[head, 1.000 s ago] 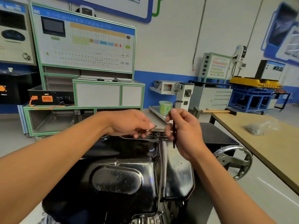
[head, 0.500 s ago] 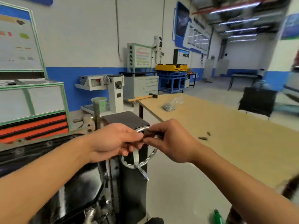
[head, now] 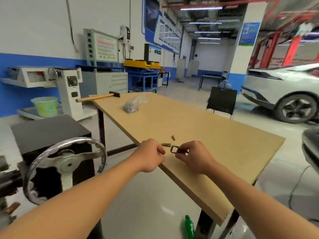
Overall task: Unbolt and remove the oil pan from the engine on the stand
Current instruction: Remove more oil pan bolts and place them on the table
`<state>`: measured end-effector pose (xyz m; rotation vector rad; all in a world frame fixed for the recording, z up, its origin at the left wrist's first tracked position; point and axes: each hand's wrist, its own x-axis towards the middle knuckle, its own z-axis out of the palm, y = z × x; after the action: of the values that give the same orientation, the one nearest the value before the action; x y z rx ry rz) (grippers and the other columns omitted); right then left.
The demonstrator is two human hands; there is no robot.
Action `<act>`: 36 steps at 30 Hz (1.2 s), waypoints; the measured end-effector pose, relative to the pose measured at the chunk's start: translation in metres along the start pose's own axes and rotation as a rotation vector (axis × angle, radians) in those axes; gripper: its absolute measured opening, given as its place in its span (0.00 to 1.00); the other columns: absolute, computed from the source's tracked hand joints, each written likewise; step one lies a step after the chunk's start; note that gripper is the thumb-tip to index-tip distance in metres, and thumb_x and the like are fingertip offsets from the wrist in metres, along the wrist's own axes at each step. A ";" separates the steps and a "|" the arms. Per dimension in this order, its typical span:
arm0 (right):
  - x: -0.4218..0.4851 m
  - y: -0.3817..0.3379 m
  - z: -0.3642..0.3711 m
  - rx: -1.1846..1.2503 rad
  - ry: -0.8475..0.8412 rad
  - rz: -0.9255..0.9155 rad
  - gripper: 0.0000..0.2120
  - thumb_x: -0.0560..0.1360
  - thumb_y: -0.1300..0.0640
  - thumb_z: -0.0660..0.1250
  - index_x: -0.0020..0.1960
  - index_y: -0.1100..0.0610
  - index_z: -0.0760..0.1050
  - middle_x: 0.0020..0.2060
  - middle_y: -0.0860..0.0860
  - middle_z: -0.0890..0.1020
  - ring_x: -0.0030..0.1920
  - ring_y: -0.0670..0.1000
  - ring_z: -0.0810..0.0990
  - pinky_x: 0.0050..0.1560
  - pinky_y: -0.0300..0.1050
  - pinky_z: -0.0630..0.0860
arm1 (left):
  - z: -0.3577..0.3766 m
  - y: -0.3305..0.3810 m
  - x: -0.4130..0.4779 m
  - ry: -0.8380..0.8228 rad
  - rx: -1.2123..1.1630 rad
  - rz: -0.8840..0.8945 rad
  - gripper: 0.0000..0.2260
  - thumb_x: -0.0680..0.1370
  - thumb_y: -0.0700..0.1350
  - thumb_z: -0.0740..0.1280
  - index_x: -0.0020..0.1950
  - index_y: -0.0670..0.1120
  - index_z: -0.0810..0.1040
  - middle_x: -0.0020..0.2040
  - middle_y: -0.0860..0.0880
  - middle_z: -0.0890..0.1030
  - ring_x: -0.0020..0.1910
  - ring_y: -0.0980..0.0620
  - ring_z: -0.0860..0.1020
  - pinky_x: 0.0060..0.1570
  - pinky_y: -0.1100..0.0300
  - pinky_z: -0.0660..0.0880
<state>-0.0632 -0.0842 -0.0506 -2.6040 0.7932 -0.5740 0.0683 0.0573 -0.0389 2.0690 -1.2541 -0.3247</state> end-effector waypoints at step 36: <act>-0.019 -0.261 -0.033 0.940 0.037 -0.177 0.09 0.80 0.56 0.67 0.42 0.53 0.82 0.34 0.46 0.82 0.35 0.42 0.80 0.33 0.34 0.77 | -0.181 -0.008 -0.114 0.089 -0.262 0.091 0.07 0.82 0.45 0.65 0.54 0.46 0.81 0.48 0.51 0.86 0.46 0.53 0.85 0.47 0.55 0.82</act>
<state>0.0223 0.1230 0.0876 -1.7897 0.1936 -0.8005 0.1117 0.2342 0.0735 1.7795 -1.1809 -0.3325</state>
